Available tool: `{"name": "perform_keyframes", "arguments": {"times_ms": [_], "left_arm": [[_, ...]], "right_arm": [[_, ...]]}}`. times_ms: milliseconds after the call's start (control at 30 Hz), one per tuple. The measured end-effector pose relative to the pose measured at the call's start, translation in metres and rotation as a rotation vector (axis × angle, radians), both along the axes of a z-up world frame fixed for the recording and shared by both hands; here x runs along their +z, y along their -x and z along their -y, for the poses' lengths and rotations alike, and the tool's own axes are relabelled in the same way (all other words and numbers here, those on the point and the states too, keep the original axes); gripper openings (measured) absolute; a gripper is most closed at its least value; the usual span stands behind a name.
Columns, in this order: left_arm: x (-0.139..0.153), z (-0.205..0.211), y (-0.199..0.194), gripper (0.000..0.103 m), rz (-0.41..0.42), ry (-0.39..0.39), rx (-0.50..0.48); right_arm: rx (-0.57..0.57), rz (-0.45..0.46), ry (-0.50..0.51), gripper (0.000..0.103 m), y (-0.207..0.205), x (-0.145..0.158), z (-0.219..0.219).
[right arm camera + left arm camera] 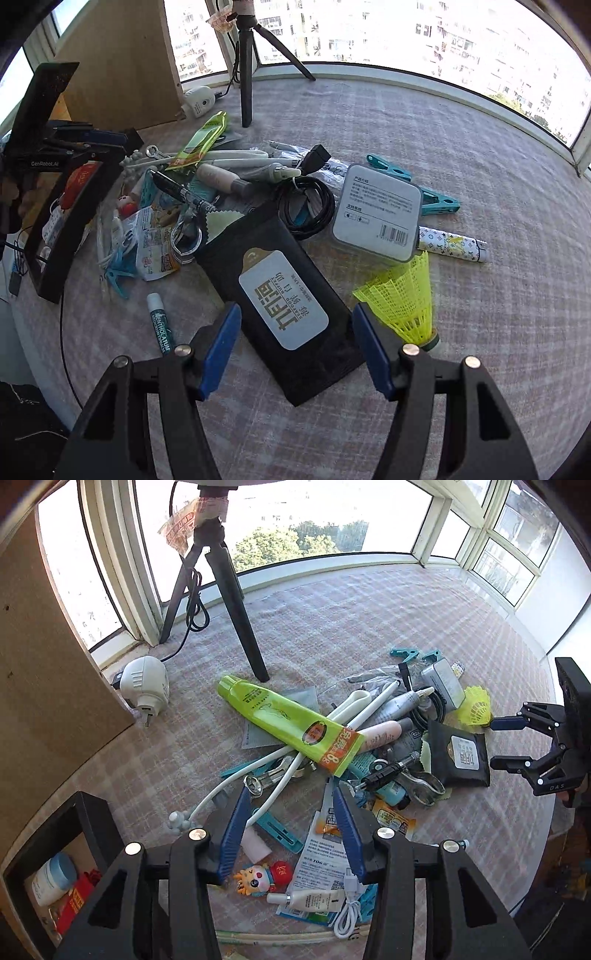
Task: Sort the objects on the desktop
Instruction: 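Grasp lime-green tube with left gripper while right gripper grasps black wipes pouch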
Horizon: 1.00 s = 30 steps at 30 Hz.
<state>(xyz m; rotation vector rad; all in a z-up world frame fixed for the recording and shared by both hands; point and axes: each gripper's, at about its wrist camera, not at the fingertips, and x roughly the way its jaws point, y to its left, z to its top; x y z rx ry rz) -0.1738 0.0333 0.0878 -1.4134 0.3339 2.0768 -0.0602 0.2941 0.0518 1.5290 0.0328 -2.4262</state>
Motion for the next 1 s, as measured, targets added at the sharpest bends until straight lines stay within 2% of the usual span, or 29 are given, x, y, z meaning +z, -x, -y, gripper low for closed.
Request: {"name": "perform_keyframes", "arguments": {"times_ms": [33,200,333,433,567,667,767,800,1000], "left_arm": [[-0.003,-0.005,0.009,0.055,0.024,-0.01,0.02],[-0.025,-0.023,0.05,0.055,0.136,-0.024,0.133],[-0.045,-0.033,0.07,0.057,0.168,0.021,0.18],[-0.058,-0.039,0.08,0.057,0.206,0.014,0.198],[-0.068,-0.049,0.083,0.057,0.216,0.011,0.202],[-0.07,-0.058,0.078,0.052,0.196,0.02,0.191],[-0.068,-0.065,0.068,0.034,0.159,0.03,0.167],[-0.068,-0.067,0.065,0.021,0.156,0.031,0.161],[-0.067,-0.065,0.056,0.02,0.146,0.02,0.157]], "right_arm": [[0.001,0.0,-0.001,0.062,0.002,-0.002,0.001],[0.043,0.007,-0.047,0.062,0.006,-0.013,0.005],[0.061,0.025,-0.053,0.062,0.01,-0.02,0.002],[0.076,0.037,-0.059,0.062,0.014,-0.024,0.0],[0.108,0.054,-0.066,0.062,0.023,-0.028,0.002],[0.138,0.073,-0.041,0.062,0.03,-0.03,0.004],[0.178,0.087,-0.037,0.062,0.033,-0.031,0.009],[0.191,0.09,-0.038,0.062,0.034,-0.031,0.011],[0.267,0.091,-0.096,0.066,0.032,-0.03,0.026]]}}
